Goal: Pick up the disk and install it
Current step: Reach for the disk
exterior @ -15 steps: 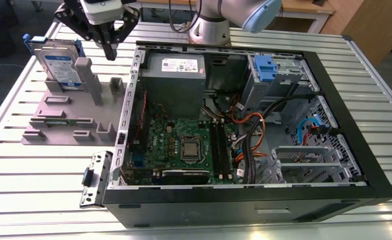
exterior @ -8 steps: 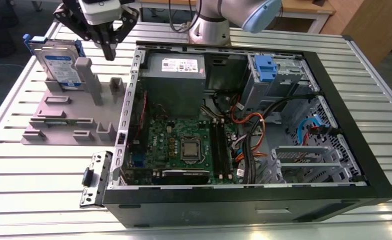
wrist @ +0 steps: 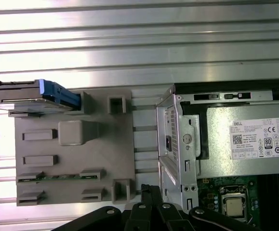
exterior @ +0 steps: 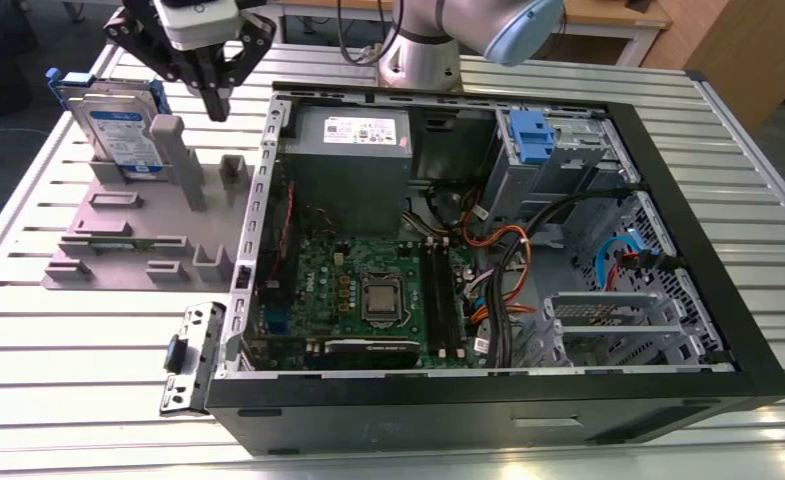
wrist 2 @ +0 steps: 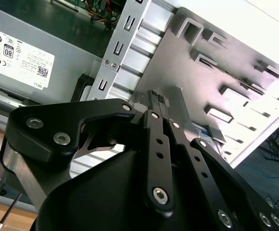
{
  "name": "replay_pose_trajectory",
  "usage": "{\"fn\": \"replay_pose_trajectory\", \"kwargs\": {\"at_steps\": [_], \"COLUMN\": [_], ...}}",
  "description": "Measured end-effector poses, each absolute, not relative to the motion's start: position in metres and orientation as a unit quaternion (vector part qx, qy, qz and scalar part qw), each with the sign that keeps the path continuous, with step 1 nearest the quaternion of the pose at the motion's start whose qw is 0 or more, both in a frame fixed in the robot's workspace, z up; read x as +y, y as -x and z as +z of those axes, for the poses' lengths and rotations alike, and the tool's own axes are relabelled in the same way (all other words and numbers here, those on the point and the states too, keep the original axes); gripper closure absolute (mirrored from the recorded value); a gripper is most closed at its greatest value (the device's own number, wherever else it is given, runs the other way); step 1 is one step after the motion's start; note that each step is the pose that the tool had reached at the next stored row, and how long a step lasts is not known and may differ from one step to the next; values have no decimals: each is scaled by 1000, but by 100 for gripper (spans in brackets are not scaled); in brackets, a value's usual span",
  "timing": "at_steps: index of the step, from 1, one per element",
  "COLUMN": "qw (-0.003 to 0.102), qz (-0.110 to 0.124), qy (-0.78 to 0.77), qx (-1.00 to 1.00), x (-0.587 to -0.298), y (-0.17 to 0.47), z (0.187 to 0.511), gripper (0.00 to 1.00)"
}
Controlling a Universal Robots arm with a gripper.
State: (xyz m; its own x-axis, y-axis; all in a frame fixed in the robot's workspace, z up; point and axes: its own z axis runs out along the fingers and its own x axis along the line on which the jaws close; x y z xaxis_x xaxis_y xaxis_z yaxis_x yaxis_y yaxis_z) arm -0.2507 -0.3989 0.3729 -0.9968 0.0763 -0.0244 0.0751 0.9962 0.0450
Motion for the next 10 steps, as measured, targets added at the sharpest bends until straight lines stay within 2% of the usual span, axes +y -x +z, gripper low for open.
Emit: {"fn": "replay_pose_trajectory", "kwargs": {"at_steps": [10], "qw": [13], "qz": [22], "qy": [-38], "qx": [999], "x": [-399], "y": [253], "z": [372], "gripper": [90]}}
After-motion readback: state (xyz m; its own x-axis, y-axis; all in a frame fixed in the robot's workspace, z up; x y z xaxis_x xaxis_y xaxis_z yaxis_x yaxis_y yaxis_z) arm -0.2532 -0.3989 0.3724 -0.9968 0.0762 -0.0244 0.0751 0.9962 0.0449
